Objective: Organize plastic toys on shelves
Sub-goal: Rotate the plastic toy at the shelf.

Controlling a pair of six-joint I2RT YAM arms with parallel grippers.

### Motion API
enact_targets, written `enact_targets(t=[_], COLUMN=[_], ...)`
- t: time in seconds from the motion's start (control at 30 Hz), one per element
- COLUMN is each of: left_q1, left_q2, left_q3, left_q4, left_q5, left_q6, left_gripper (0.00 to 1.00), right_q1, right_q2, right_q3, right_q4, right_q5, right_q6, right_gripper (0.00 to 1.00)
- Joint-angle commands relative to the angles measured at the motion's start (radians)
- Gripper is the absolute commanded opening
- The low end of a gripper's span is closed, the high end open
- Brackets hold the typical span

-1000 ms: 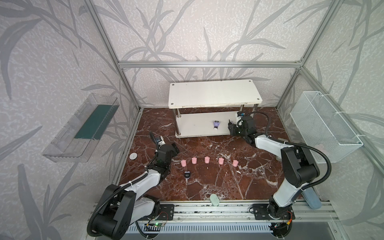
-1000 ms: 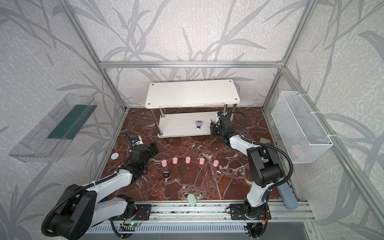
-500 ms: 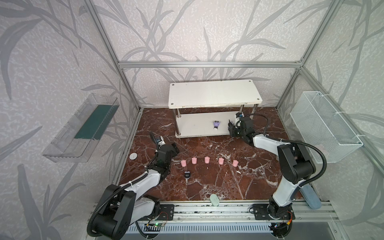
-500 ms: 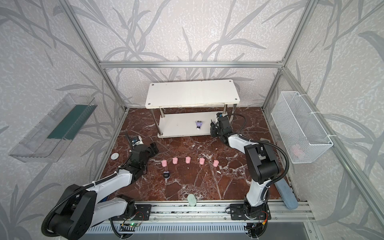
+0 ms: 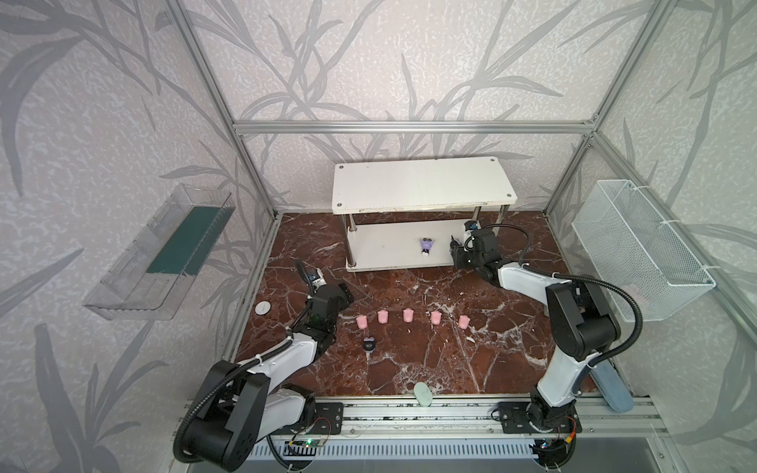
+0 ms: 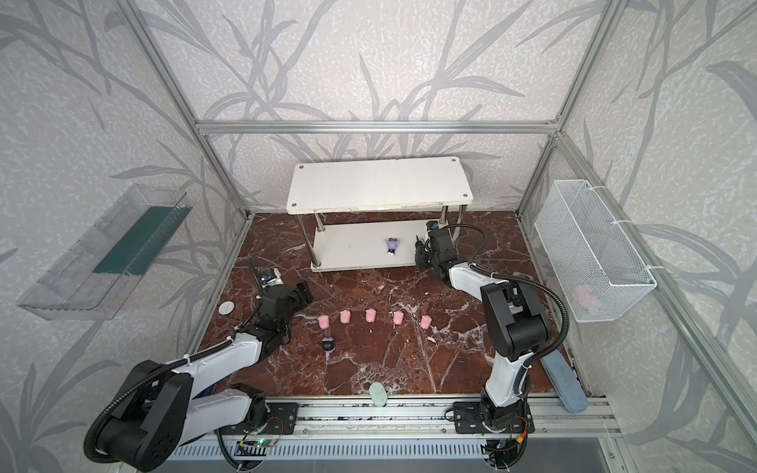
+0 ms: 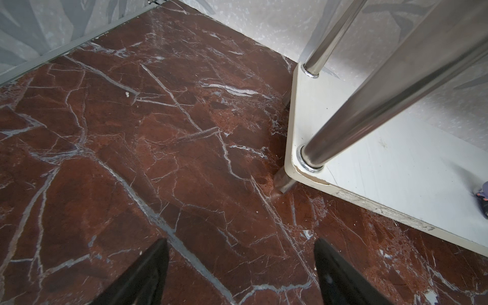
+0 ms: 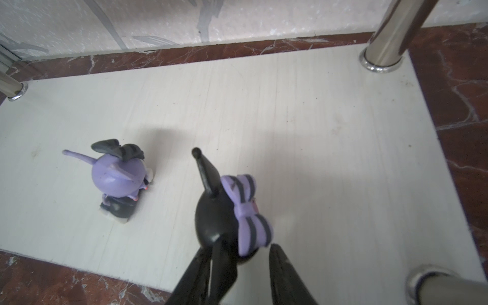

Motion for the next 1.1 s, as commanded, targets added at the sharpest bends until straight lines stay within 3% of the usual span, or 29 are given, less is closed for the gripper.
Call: enact_targets(t=[0.0,1.07], left_q1=[0.005,0.007], left_q2=[0.010,0.015], left_q3=[0.007,0.007], left_q4=[0.016,0.016], left_q5=[-0.009,-0.014], left_q6=[-0.014,-0.012], left_gripper=[0.84,0.84], right_q1=[0.002,-0.008], right_q2=[0.024,0.058], right_q3=[0.034,0.053], right_q4=[-0.018,-0.034], right_q5=[0.016,0.083], right_q6=[-0.022,-0.022], right_gripper=[0.39,0.38])
